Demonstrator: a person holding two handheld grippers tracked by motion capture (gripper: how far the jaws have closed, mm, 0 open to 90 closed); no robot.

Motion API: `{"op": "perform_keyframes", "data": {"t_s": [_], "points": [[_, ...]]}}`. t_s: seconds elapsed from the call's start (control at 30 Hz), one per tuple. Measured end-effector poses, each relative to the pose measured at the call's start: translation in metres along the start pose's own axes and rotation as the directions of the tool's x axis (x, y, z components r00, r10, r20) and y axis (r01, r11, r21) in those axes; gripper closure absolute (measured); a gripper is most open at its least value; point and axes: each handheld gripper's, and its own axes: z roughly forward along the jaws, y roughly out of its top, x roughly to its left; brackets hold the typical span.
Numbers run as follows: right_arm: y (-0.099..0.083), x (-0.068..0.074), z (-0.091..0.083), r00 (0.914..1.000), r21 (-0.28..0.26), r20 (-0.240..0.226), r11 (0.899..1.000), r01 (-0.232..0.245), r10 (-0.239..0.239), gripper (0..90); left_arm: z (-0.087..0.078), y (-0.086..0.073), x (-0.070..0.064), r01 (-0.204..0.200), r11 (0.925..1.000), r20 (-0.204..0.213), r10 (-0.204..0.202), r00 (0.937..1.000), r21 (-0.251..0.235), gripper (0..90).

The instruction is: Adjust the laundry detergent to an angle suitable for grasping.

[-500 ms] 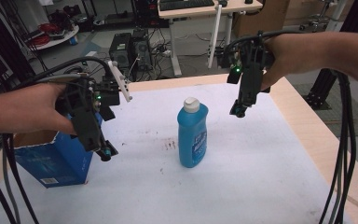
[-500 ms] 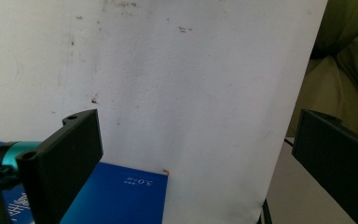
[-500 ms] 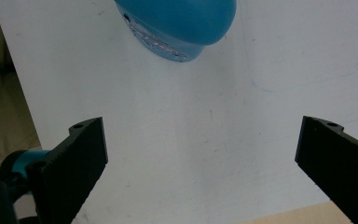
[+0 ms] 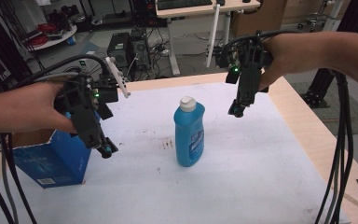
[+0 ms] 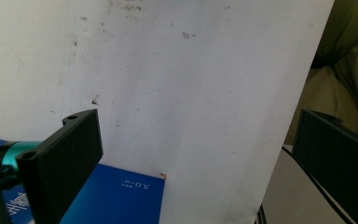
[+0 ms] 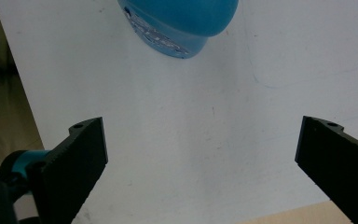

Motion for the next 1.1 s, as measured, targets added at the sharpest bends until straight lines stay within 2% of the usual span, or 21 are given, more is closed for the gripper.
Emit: {"op": "perform_keyframes", "data": {"t_s": [0.2,0.27,0.33,0.47,0.67,0.77,0.8,0.87,0.93,1.1], "points": [[-0.007,0.001,0.003,0.9999,-0.005,0.003,1.0,-0.014,0.014,1.3,0.0,0.002,0.002,0.036,0.9993,0.0,-0.036,0.9994,-0.011,1.7],[-0.008,0.001,0.004,0.9999,-0.006,0.003,1.0,-0.017,0.017,1.3,0.0,0.002,0.002,0.036,0.9993,0.0,-0.036,0.9994,-0.011,1.7],[-0.01,0.003,0.006,0.9997,-0.006,0.003,1.0,-0.025,0.025,1.3,0.002,0.004,0.002,0.07,0.9974,0.001,-0.07,0.9975,-0.013,1.7],[-0.013,0.003,0.008,0.9997,-0.016,0.008,1.0,-0.023,0.023,1.3,0.004,0.006,0.003,0.109,0.9939,-0.004,-0.109,0.9941,-0.02,1.7],[-0.015,0.009,0.009,0.9995,-0.009,0.008,1.0,-0.03,0.03,1.3,0.008,0.009,0.005,0.194,0.9793,0.003,-0.194,0.9809,-0.057,1.7],[-0.017,0.01,0.012,0.9996,-0.011,-0.002,1.0,-0.028,0.028,1.3,0.009,0.011,0.006,0.233,0.9695,0.003,-0.233,0.9724,-0.076,1.7],[-0.019,0.01,0.014,0.9996,-0.007,-0.006,1.0,-0.027,0.027,1.3,0.011,0.011,0.007,0.252,0.9635,0.001,-0.253,0.9675,-0.09,1.7],[-0.02,0.011,0.014,0.9992,-0.001,-0.005,0.999,-0.039,0.039,1.3,0.012,0.011,0.008,0.256,0.9619,-0.002,-0.257,0.9664,-0.096,1.7],[-0.022,0.011,0.016,0.9993,-0.008,-0.006,0.999,-0.038,0.038,1.3,0.014,0.011,0.008,0.267,0.9569,-0.013,-0.27,0.9627,-0.114,1.7],[-0.028,0.014,0.02,0.9984,-0.01,0.002,0.998,-0.056,0.056,1.3,0.018,0.01,0.008,0.311,0.9336,-0.043,-0.323,0.9453,-0.178,1.7]]}}
